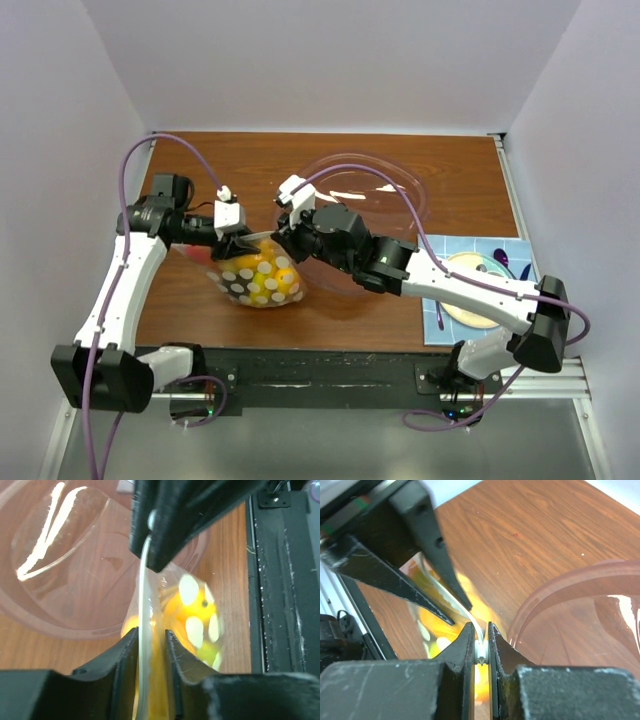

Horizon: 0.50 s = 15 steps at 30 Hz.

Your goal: Open the zip-top bag and remove the fake food

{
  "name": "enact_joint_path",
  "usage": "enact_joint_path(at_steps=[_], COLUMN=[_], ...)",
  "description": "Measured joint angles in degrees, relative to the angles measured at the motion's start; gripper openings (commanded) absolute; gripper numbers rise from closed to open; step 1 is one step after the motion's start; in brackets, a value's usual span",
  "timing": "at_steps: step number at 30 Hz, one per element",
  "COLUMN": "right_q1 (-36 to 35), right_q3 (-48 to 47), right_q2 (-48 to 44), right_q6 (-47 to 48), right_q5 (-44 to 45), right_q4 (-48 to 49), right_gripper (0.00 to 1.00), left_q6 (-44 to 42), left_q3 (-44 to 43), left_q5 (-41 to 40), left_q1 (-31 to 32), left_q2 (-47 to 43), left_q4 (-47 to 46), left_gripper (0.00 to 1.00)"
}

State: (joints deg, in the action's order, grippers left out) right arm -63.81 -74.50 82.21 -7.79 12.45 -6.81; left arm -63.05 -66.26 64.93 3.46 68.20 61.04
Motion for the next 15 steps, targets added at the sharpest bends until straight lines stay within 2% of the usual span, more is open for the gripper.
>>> enact_joint_path(at_steps=[1,4,6,8,10,12,14,15], right_q1=[0.0,-0.2,-0.2,-0.2,-0.1,-0.2,-0.2,-0.3], right_q3=[0.0,0.0,0.0,0.0,0.0,0.0,0.0,0.0], right_q2=[-0.3,-0.7,-0.7,-0.7,-0.7,-0.7,-0.7,-0.7], right_q6=[0.0,-0.1,-0.2,-0.2,-0.6,-1.0,-1.5,-1.7], right_q5=[0.0,-0.1,-0.4,-0.5,-1.0,-1.7,-2.1,-2.2], right_q4=[0.0,0.5,0.8,0.9,1.0,1.3,1.5,1.6], right_gripper=[0.0,0.0,0.0,0.0,0.0,0.01,0.04,0.11], left_q6=[-0.2,-0.2,0.2,0.5,1.1,2.0,2.5,3.0], left_q3=[0.0,0.0,0.0,0.0,-0.1,-0.1,0.0,0.0], left_q5=[-0.3,-1.0,-1.4,-1.4,-1.5,-1.5,-1.6,-1.7], left_q1=[0.0,0.0,-0.1,-0.1,-0.1,-0.1,-0.1,-0.1], left_q2=[-0.9,-3.3,-3.9,-4.0,-4.0,-4.0,-4.2,-4.3], left_q4=[0.2,0.3,0.2,-0.1,-0.4,-0.7,-1.0,-1.5], left_gripper=[0.14,0.02,0.02,0.18,0.26,0.24,0.14,0.08])
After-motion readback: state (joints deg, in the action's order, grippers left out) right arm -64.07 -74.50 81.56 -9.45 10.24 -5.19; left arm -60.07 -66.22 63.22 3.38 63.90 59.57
